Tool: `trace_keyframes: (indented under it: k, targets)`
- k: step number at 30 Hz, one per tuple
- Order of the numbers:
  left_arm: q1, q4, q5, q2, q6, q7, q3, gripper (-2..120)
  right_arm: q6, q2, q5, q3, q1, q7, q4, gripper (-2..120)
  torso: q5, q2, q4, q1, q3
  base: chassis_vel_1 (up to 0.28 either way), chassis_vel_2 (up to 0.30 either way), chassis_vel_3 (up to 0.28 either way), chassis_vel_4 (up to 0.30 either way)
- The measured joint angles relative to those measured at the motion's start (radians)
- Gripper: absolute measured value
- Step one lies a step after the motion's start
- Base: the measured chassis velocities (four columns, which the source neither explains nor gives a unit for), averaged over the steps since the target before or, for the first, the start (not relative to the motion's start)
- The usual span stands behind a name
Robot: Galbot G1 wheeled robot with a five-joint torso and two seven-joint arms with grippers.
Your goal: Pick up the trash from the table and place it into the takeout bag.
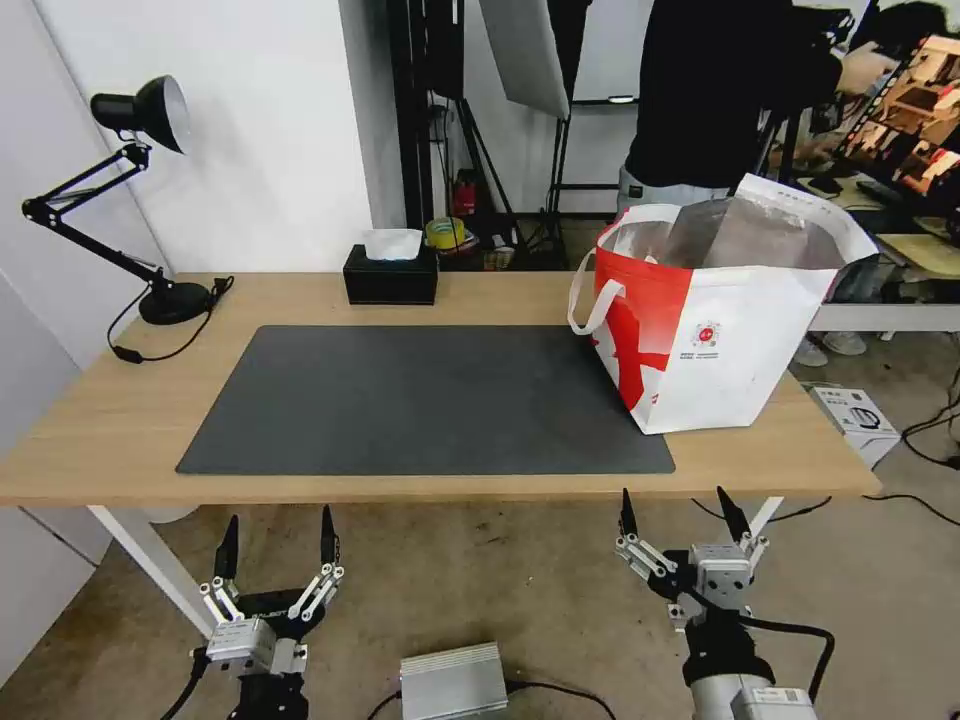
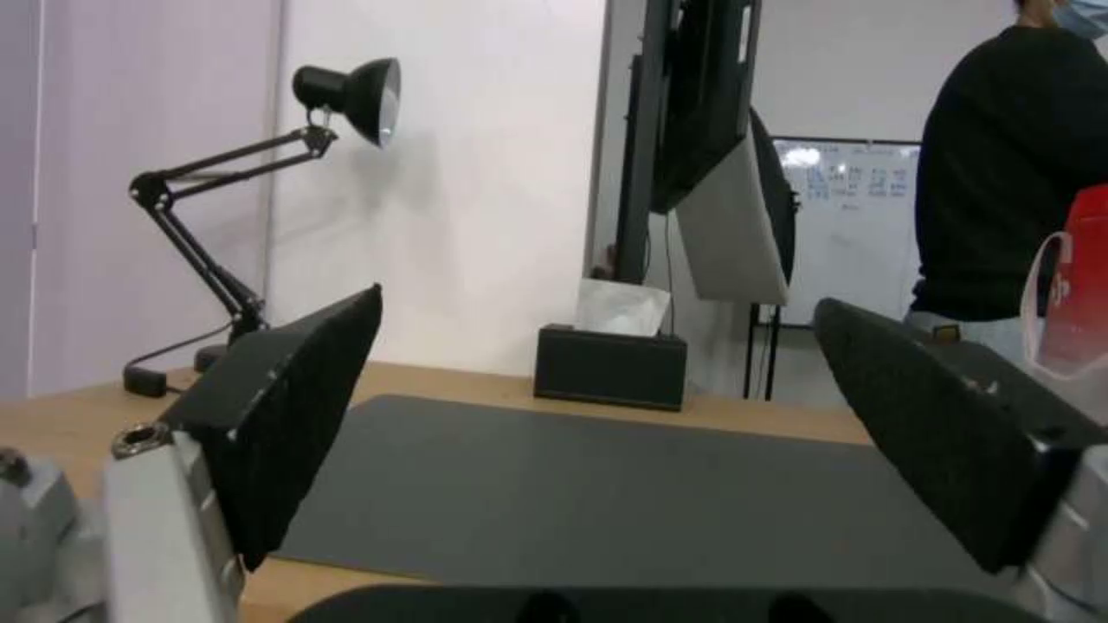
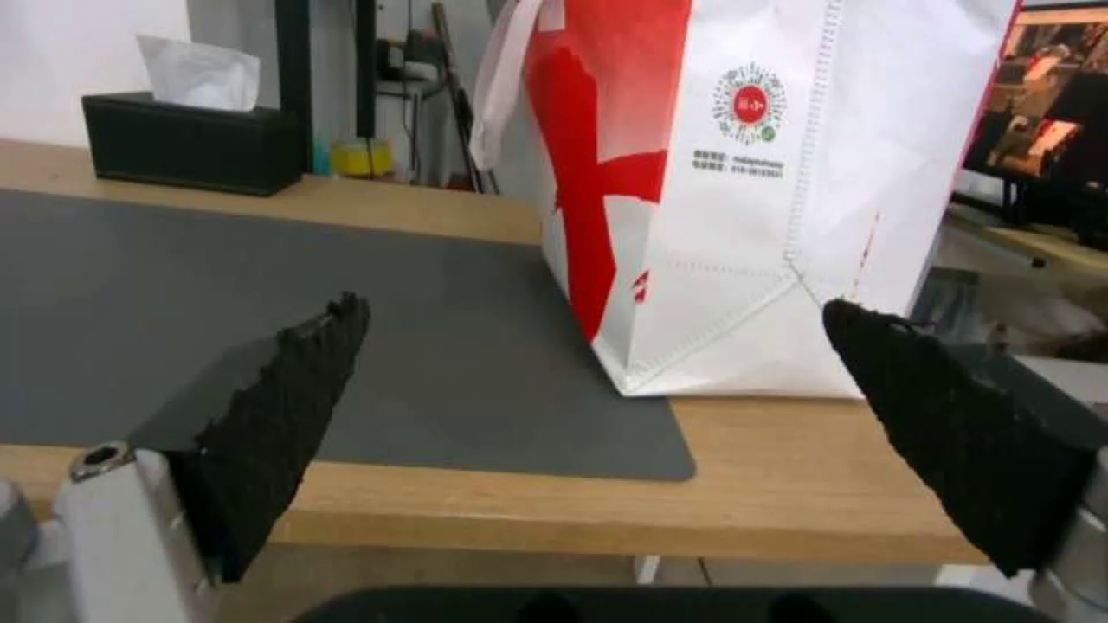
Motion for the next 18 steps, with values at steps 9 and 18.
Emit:
trace_keyframes:
  k: [9, 18]
  targets:
    - [0.0, 0.0, 0.0, 0.0, 0.001, 0.0, 0.0, 100, 0.0, 0.0, 0.0, 0.0, 0.0, 0.0, 0.0, 100, 0.0, 0.0, 0.0, 0.0, 0.0, 0.0, 0.0, 0.0, 0.0]
    - [0.0, 0.0, 0.0, 0.0, 0.001, 0.0, 0.0, 100, 0.0, 0.0, 0.0, 0.0, 0.0, 0.0, 0.0, 100, 0.0, 0.0, -0.0001, 0.0, 0.0, 0.0, 0.0, 0.0, 0.0]
